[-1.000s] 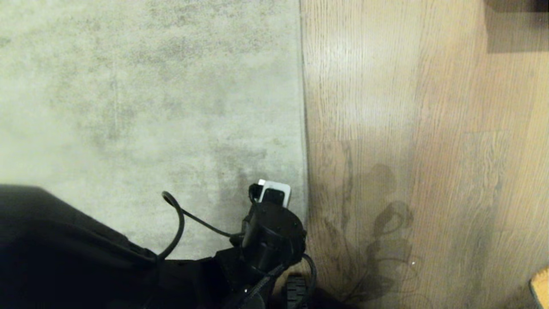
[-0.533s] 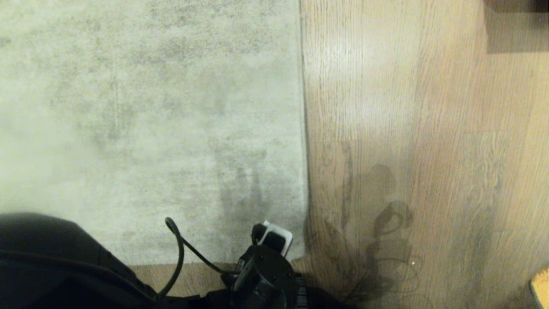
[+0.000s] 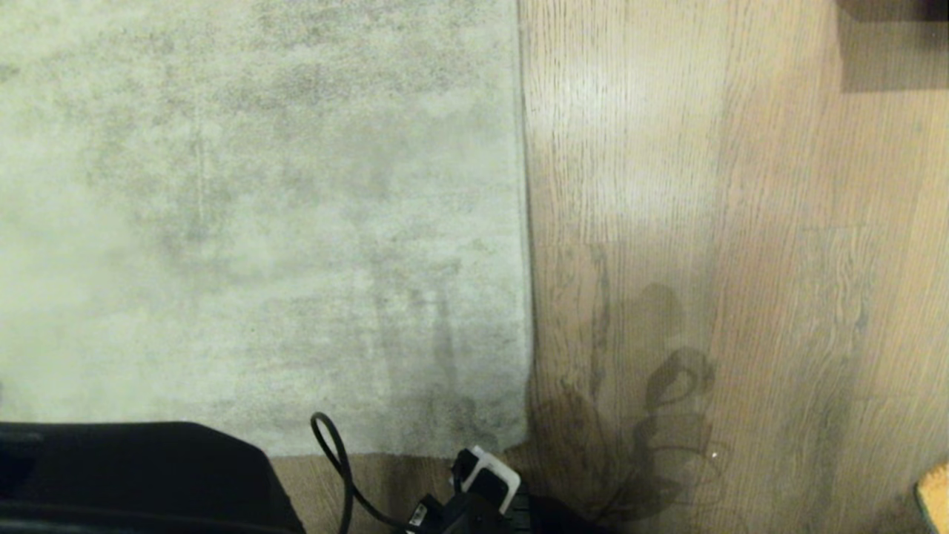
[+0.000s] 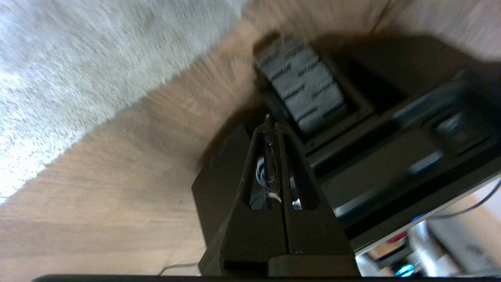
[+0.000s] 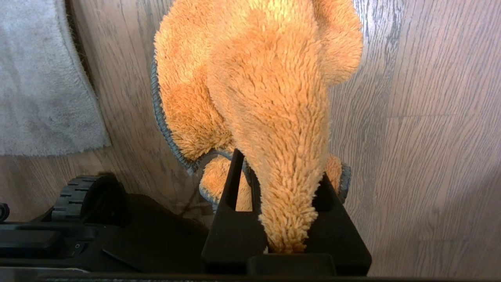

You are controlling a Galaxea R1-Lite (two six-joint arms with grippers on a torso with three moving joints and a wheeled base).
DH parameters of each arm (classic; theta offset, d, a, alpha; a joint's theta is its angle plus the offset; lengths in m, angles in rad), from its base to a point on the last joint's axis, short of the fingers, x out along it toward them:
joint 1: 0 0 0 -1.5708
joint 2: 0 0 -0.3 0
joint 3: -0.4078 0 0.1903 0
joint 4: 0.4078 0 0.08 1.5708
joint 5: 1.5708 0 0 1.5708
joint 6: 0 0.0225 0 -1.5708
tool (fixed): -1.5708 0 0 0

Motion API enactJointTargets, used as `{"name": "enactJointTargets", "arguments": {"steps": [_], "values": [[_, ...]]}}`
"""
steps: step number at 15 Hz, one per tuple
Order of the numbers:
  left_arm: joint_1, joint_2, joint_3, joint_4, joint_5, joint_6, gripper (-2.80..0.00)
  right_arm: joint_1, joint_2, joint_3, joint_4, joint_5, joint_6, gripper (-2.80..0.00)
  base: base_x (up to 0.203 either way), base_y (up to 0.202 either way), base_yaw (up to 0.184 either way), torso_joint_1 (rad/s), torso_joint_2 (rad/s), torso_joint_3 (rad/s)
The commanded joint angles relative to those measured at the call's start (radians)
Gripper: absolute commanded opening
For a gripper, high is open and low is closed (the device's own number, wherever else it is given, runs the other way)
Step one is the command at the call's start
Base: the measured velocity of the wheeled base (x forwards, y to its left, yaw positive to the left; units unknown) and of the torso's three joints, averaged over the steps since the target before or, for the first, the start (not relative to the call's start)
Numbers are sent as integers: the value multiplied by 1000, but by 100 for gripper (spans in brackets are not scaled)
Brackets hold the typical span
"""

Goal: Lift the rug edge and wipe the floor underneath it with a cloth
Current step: Lay down the carpet

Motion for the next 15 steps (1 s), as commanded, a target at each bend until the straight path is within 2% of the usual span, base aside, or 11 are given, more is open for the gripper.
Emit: {"name": "enactJointTargets", "arguments": {"steps": [1,6,10,13,15], "values": [[-2,46,1,-3,4,13,-280,0,1,0,0,0,0,-280,0,0,0,0,0,0],[46,53,-5,75,-10,156,-280,0,1,0,0,0,0,-280,0,0,0,0,0,0],[88,52,-12,125,-130,222,-280,0,1,0,0,0,0,-280,0,0,0,0,0,0],[118,49,-10,183,-136,285,-280,0,1,0,0,0,0,-280,0,0,0,0,0,0],[152,38,-12,176,-135,374,-280,0,1,0,0,0,0,-280,0,0,0,0,0,0]]}}
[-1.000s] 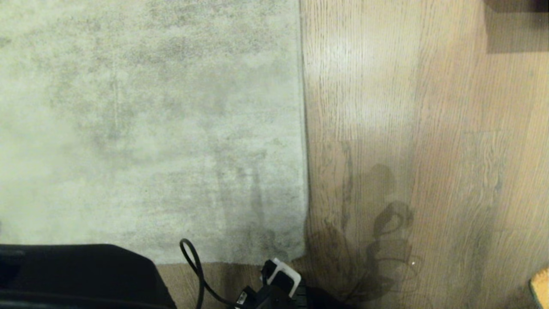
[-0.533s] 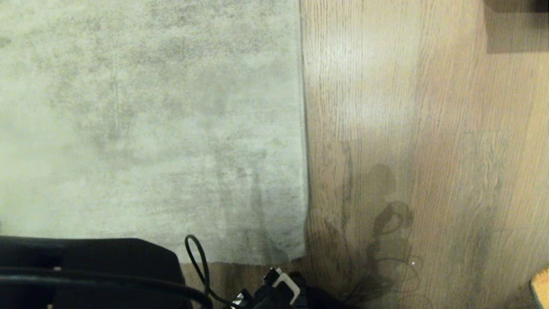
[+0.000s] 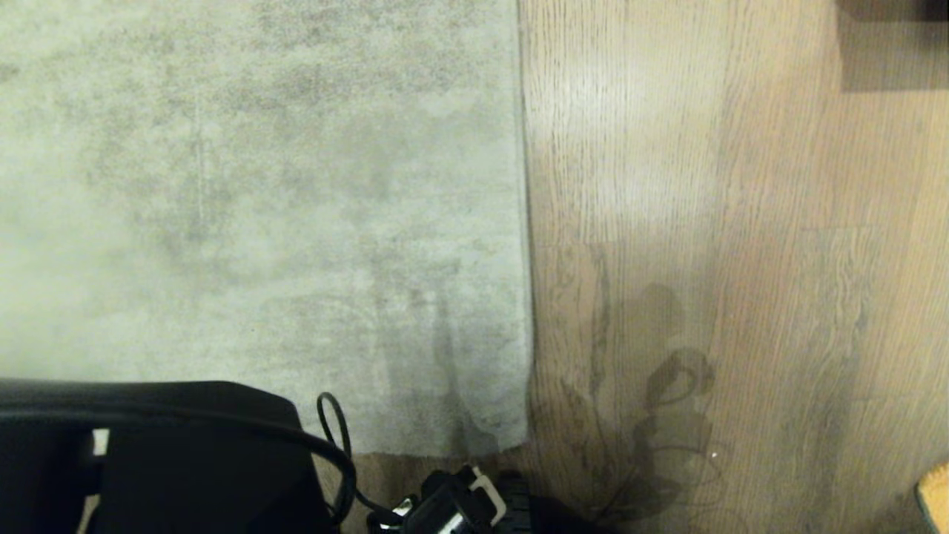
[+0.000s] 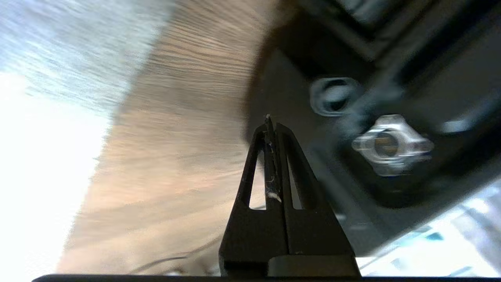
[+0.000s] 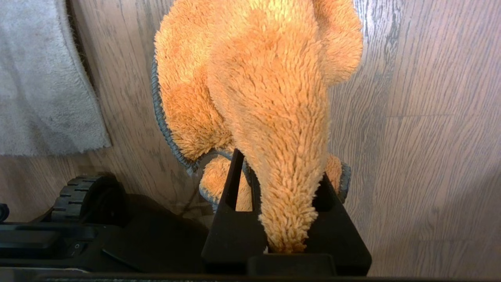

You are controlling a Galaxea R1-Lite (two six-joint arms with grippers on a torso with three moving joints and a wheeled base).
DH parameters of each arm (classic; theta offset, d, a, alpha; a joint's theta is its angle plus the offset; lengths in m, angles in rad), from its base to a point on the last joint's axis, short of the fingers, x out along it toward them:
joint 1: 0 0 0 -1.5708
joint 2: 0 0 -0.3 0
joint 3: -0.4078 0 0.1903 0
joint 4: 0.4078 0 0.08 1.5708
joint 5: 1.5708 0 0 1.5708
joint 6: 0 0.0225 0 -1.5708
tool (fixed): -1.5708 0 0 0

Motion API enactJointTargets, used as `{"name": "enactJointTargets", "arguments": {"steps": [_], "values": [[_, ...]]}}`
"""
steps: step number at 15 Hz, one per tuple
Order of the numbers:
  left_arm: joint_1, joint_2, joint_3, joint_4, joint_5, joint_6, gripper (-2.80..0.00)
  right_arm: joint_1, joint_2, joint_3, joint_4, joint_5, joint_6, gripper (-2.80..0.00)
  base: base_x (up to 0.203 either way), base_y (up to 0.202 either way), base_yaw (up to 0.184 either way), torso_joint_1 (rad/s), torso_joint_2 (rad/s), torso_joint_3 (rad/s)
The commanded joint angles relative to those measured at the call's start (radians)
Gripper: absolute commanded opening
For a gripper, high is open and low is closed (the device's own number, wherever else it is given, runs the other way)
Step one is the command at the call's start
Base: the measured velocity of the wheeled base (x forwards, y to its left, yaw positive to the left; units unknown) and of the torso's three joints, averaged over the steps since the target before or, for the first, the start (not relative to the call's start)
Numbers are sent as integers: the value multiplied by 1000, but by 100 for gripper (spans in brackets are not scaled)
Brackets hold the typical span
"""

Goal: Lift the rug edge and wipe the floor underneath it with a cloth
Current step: Lay down the carpet, then put down the rag

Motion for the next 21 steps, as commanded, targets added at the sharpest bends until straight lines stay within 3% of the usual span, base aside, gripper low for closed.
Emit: {"name": "enactJointTargets", "arguments": {"steps": [1,4,6,8,12,14,19,21], "values": [[36,-21,-3,-5,2,83,-280,0,1,0,0,0,0,-280,0,0,0,0,0,0],[95,-67,6,-48,-6,303,-280,0,1,0,0,0,0,-280,0,0,0,0,0,0],[112,-72,23,-134,-7,444,-280,0,1,0,0,0,0,-280,0,0,0,0,0,0],[114,-43,56,-228,-14,523,-280,0,1,0,0,0,0,-280,0,0,0,0,0,0],[141,24,108,-391,-107,724,-280,0,1,0,0,0,0,-280,0,0,0,0,0,0],[148,60,106,-417,-126,742,-280,0,1,0,0,0,0,-280,0,0,0,0,0,0],[158,48,114,-350,-133,780,-280,0,1,0,0,0,0,-280,0,0,0,0,0,0],[171,87,107,-349,-166,786,-280,0,1,0,0,0,0,-280,0,0,0,0,0,0]]}}
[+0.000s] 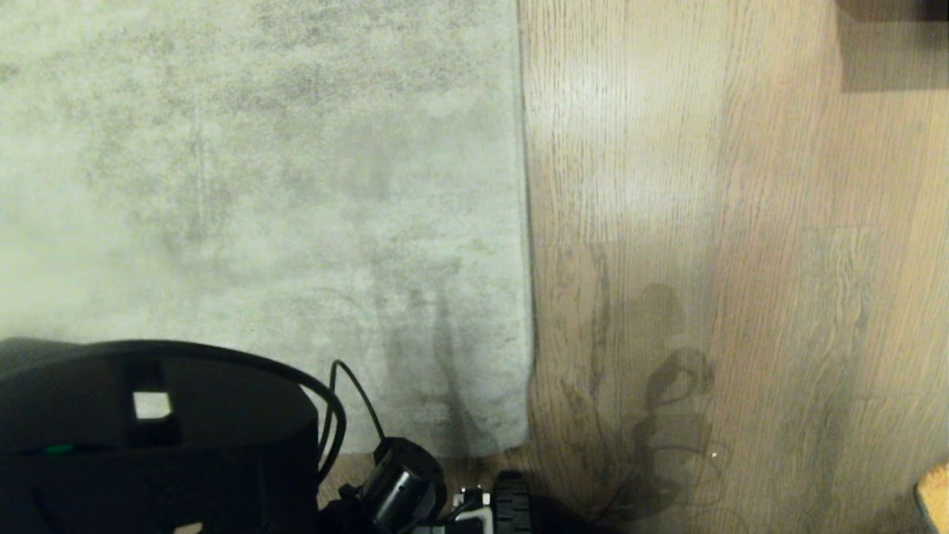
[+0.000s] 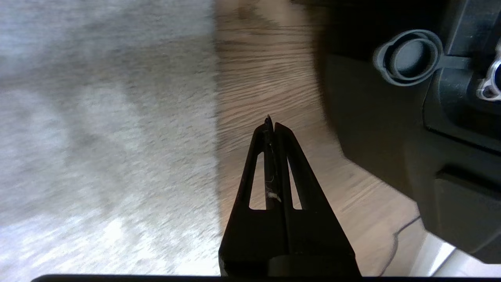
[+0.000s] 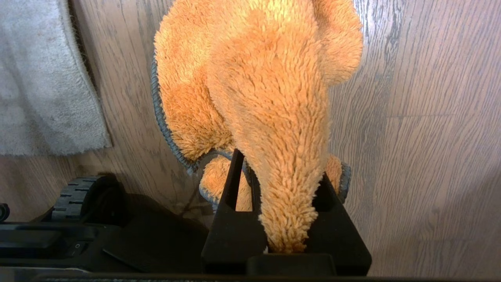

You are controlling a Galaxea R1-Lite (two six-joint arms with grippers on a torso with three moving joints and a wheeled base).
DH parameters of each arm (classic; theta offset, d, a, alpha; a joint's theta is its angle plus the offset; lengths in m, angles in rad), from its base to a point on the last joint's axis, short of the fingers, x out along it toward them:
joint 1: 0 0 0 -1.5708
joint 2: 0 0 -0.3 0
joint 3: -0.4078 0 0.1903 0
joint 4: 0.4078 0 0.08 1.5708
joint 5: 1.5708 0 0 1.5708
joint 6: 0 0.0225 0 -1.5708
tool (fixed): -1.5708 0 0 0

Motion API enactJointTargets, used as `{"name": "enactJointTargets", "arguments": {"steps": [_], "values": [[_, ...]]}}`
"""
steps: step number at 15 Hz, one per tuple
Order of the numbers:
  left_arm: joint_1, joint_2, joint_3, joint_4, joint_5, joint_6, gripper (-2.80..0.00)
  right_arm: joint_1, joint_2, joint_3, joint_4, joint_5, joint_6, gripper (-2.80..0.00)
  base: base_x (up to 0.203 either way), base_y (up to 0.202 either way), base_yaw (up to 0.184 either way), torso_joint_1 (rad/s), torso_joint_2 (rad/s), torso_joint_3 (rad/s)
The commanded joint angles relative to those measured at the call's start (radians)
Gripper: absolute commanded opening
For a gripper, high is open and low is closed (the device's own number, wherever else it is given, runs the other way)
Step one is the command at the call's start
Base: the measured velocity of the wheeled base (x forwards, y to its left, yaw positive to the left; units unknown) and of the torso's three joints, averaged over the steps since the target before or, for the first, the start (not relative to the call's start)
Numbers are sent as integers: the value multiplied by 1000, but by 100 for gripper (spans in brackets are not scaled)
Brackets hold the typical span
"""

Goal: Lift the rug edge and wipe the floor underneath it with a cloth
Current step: Put down the rag

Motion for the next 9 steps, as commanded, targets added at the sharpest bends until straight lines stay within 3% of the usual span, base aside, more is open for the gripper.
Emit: {"name": "enactJointTargets", "arguments": {"steps": [1,3,9], "values": [[19,42,-2,-4,-32,2,-280,0,1,0,-1,0,0,-280,0,0,0,0,0,0],[49,64,-3,9,-105,8,-280,0,1,0,-1,0,0,-280,0,0,0,0,0,0],[59,36,-96,96,-101,38,-280,0,1,0,-1,0,0,-280,0,0,0,0,0,0]]}}
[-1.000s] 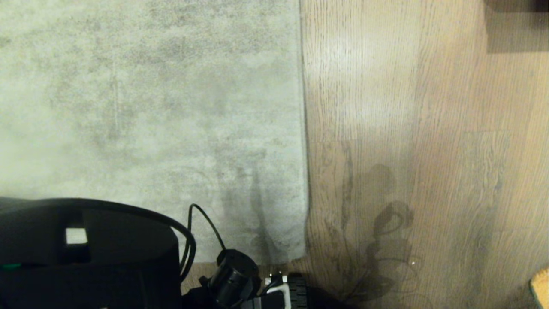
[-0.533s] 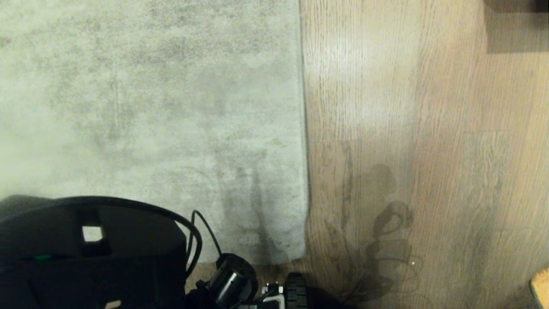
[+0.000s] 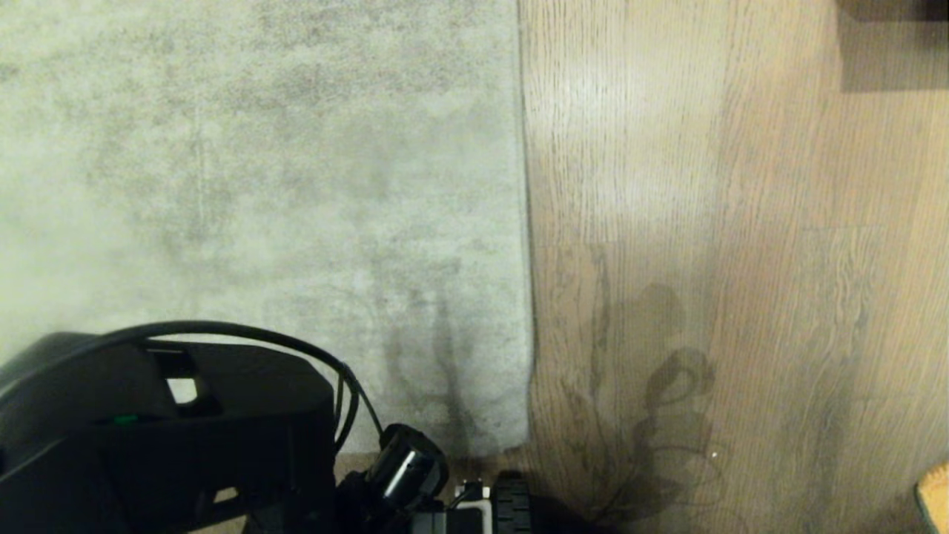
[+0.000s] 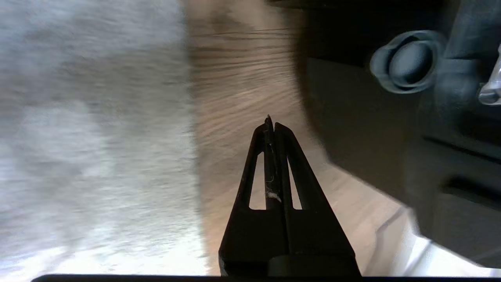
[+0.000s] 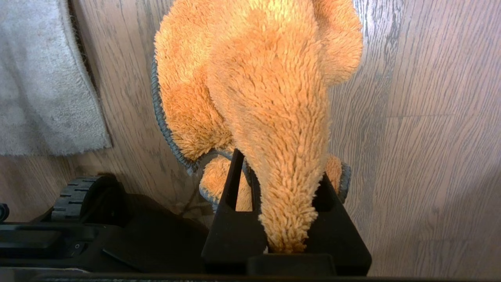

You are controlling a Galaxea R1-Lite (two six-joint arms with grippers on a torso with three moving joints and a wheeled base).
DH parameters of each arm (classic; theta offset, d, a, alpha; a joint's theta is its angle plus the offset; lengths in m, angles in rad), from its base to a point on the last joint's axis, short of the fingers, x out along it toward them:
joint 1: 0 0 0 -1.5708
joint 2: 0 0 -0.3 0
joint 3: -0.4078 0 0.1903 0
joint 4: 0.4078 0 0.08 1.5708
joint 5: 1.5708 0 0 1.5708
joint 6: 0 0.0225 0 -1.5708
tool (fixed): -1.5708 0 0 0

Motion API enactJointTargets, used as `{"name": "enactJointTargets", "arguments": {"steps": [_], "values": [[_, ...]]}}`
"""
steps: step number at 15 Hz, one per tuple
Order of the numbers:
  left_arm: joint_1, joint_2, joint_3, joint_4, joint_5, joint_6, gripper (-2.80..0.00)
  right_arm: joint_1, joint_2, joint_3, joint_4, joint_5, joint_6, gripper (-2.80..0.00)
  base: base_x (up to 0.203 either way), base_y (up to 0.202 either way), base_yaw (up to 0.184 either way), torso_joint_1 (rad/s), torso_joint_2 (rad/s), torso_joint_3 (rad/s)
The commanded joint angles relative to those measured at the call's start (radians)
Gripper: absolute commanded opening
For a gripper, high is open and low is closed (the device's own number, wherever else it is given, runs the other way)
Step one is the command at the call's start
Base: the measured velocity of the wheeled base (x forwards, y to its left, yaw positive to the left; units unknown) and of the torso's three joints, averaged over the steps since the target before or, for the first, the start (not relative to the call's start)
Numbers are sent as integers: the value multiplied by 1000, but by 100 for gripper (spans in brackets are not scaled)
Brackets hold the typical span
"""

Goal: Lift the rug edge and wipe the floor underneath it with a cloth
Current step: Put down the rag

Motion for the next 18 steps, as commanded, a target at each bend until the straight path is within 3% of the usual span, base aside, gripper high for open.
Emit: {"name": "enactJointTargets", "arguments": {"steps": [1,4,7,10,18], "values": [[5,-26,-12,-4,29,51,-280,0,1,0,-1,0,0,-280,0,0,0,0,0,0],[40,-73,-45,-26,103,233,-280,0,1,0,-1,0,0,-280,0,0,0,0,0,0],[70,-88,-60,-68,105,337,-280,0,1,0,-1,0,0,-280,0,0,0,0,0,0],[99,-65,-108,-154,97,506,-280,0,1,0,-1,0,0,-280,0,0,0,0,0,0],[115,125,-263,-175,-42,524,-280,0,1,0,-1,0,0,-280,0,0,0,0,0,0]]}}
